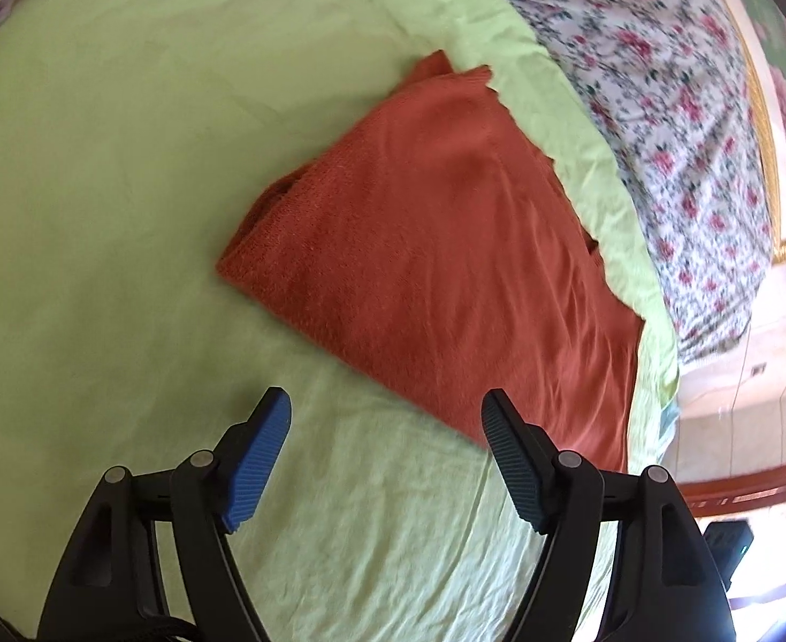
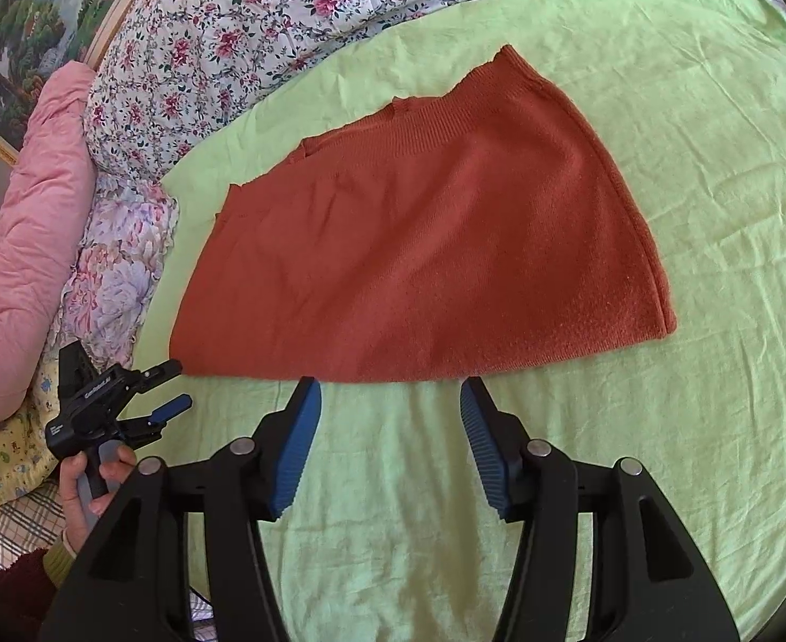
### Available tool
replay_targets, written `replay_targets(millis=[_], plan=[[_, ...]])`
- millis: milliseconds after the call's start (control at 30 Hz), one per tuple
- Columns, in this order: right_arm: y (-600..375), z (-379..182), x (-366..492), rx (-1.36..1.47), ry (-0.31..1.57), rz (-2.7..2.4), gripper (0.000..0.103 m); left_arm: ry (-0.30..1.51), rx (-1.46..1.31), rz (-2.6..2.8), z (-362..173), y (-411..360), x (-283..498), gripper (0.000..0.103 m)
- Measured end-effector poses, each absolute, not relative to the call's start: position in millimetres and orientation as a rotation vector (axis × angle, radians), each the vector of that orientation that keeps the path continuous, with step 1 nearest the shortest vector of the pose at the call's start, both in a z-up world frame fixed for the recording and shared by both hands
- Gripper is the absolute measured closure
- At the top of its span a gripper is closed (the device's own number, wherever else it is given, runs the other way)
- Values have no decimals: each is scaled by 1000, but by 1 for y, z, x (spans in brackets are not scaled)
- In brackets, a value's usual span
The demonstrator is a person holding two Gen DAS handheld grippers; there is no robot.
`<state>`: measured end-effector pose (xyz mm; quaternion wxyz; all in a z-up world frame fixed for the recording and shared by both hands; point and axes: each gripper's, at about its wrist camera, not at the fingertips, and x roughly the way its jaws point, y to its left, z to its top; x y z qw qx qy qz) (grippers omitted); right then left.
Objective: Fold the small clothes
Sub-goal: 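Grasp the folded sweater edge with the left gripper and lift it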
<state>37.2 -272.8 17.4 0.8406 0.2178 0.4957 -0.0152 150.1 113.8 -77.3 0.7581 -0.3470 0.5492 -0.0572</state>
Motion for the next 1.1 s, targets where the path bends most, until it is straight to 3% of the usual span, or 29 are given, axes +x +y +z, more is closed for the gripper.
replay_targets(millis=[533,600,667,933,1100], plan=[[-283,13,60,465,1080,23,47,1071,-872,23,-95,132,200,31],[-284,12,65,469,1082,37,47,1054,-816,40,-93,127,210,45],[-288,10,70,481,1080,48,47,1064,-763,12,-89,119,221,85],[-325,11,102,522,1035,64,47,950,-395,-158,-6,26,222,91],[-363,5,130,650,1009,76,47,947,-158,-376,7,-76,206,91]])
